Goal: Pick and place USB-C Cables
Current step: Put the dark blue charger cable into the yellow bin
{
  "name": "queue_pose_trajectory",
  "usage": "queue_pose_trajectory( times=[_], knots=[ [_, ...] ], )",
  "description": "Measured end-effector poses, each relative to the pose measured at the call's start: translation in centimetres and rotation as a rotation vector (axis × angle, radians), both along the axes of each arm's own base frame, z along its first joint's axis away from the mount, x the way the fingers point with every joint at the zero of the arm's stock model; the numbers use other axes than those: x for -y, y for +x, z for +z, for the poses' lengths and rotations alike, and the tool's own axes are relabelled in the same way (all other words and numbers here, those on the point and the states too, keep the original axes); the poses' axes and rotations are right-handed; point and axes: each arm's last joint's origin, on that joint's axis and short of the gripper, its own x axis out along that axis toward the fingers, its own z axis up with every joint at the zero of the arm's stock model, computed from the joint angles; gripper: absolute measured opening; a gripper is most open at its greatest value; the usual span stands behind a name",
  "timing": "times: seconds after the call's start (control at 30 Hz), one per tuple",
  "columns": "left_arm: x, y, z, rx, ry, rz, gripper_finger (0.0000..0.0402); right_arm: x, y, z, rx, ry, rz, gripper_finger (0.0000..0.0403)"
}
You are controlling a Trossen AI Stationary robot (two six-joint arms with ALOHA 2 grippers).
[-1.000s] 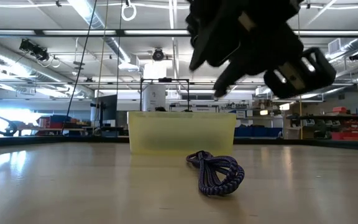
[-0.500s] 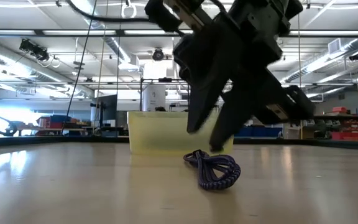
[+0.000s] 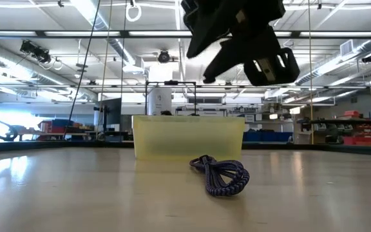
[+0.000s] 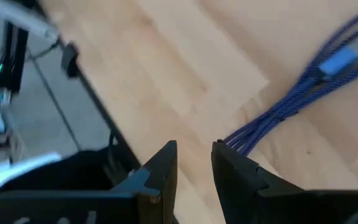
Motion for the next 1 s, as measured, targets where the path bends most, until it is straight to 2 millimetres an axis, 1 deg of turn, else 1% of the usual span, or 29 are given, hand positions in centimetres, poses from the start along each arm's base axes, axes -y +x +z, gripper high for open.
queue_pose_trajectory(
  times=[0.1,0.2,0.33,0.4,0.53,0.83,1.0],
  knots=[
    [0.0,0.0,0.0,0.002,-0.002,0.002,0.0134,-0.2,0.2,-0.1,0.022,0.015,0.092,0.0105],
    [0.0,0.0,0.0,0.015,-0.021,0.018,0.0134,0.0,0.2,-0.6,-0.014,0.066,0.166,0.0105],
    [0.0,0.0,0.0,0.028,-0.038,0.033,0.0134,0.4,-0.4,-1.4,-0.100,0.032,0.217,0.0105],
    [0.0,0.0,0.0,0.032,-0.037,0.038,0.0134,0.8,-1.0,-1.8,-0.176,0.005,0.225,0.0107],
    [-0.1,0.0,0.1,0.045,-0.037,0.054,0.0134,1.2,-1.3,-2.1,-0.218,-0.035,0.201,0.0126],
    [-0.1,0.0,0.1,0.044,-0.032,0.053,0.0134,1.3,-0.4,-1.8,-0.143,-0.051,0.045,0.0196],
    [-0.1,0.0,0.1,0.033,-0.014,0.041,0.0134,1.4,-0.5,-1.8,-0.174,-0.029,-0.044,0.0202]
  ],
)
